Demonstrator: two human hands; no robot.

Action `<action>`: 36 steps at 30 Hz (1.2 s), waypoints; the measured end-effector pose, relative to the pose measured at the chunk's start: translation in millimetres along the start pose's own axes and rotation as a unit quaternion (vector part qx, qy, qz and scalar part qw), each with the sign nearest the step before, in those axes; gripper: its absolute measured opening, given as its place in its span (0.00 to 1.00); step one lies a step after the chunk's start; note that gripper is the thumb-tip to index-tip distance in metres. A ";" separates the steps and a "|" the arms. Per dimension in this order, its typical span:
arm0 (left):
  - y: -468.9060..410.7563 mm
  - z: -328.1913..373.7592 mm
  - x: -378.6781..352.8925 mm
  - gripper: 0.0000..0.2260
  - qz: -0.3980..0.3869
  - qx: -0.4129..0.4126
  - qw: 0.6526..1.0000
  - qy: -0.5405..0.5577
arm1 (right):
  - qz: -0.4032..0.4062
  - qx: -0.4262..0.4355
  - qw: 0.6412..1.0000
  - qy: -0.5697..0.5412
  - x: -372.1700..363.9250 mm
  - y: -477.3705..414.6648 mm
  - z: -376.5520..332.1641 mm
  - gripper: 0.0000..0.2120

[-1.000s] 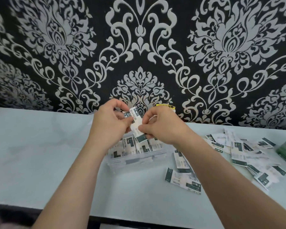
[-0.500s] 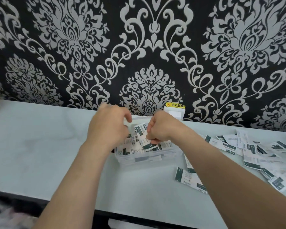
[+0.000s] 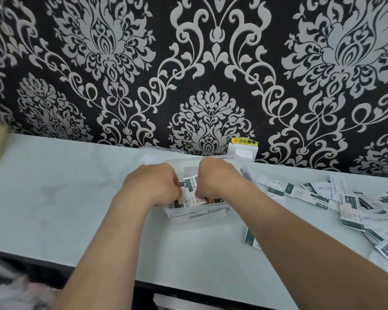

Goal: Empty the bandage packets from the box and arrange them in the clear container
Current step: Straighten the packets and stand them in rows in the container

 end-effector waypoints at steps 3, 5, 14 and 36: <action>1.0 -0.1 5.8 0.07 0.025 -0.002 1.000 0.012 | 0.004 0.005 1.000 0.013 1.5 -0.2 -1.2 0.11; 3.8 5.6 18.7 0.09 0.079 -0.023 0.996 0.041 | 0.011 0.015 1.000 0.004 3.7 0.3 -3.3 0.06; 30.4 53.7 58.1 0.15 0.257 -0.227 0.918 0.200 | 0.043 0.048 0.994 -0.091 14.9 3.4 4.6 0.10; 57.6 224.6 -102.1 0.14 0.040 -0.320 0.937 -0.130 | 0.145 -0.145 0.979 -0.004 21.8 79.4 233.2 0.15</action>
Point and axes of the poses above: each hand's wrist, its own y-axis away from the middle knuckle, its own x-axis out of the back of the hand, z = x × y, the point moved 10 cm from there along -y, towards the middle knuckle, and after that the axes turned 2 degrees about z, right-handed, at the moved point
